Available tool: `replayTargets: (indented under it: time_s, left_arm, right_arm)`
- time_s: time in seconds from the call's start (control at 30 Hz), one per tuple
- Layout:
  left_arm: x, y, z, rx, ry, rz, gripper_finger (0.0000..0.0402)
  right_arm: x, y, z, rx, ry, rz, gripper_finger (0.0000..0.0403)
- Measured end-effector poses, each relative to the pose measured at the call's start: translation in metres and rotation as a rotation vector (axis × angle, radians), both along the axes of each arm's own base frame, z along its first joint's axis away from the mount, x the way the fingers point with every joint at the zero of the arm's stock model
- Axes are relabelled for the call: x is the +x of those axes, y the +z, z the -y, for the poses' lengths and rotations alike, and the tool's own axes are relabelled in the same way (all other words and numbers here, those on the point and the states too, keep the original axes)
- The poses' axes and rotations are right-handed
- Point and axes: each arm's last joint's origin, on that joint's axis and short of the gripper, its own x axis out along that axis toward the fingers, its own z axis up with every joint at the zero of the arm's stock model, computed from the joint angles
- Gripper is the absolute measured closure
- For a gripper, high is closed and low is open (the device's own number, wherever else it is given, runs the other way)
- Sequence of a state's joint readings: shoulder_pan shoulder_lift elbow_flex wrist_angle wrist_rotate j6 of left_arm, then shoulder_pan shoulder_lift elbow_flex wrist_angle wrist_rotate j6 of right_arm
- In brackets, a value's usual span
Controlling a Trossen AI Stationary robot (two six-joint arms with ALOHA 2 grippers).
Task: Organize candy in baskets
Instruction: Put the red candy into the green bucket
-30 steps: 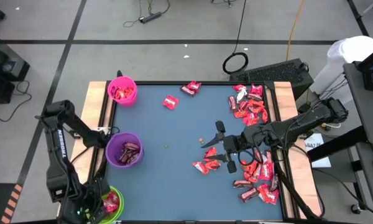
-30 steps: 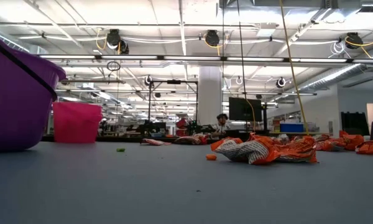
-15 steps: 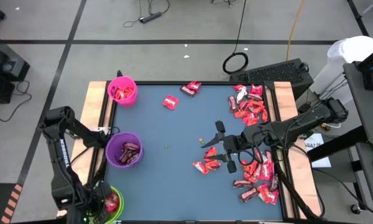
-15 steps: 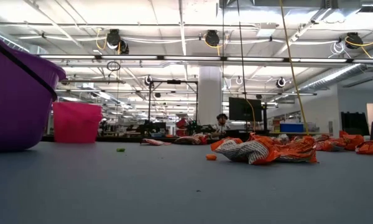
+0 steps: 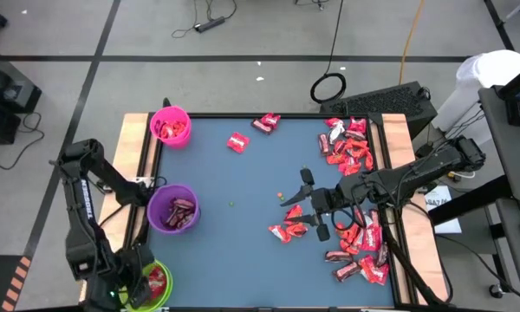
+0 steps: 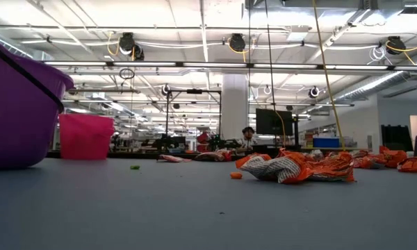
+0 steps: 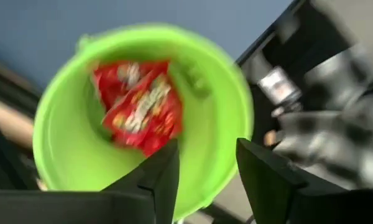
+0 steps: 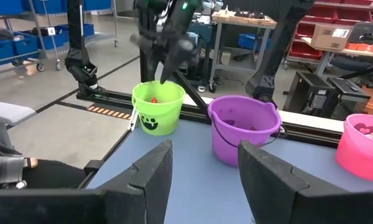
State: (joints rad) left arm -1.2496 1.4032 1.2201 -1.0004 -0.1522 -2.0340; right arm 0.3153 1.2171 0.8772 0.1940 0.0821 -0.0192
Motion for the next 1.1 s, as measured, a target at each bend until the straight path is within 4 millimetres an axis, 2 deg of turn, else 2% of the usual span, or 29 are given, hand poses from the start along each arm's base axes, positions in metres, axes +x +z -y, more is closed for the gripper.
replayTargets:
  time_s: [0.13,0.37,0.6,0.77,0.9,1.1]
  left_arm:
    - [0.004,0.012,-0.016,0.082,0.021,0.199,0.0234]
    - [0.028,0.02,-0.039,0.392,-0.009,0.527,0.0234]
    - [0.061,0.024,-0.056,0.704,-0.015,0.694,0.0234]
    - [0.085,0.021,-0.058,0.845,-0.049,0.722,0.0233]
    - [0.105,0.012,-0.05,0.922,-0.075,0.74,0.0233]
    - [0.123,-0.003,-0.039,1.032,-0.038,0.773,0.0233]
  right_arm:
    - [-0.001,-0.003,0.0,-0.01,0.0,-0.033,0.0232]
    - [-0.001,-0.014,0.006,-0.001,-0.032,-0.152,0.0232]
    - [-0.003,-0.027,0.022,0.0,-0.286,-0.281,0.0232]
    - [-0.004,-0.039,0.029,0.041,-0.349,-0.395,0.0232]
    - [-0.003,-0.051,0.029,0.077,-0.38,-0.48,0.0229]
    - [0.001,-0.079,0.029,0.1,-0.464,-0.665,0.0184]
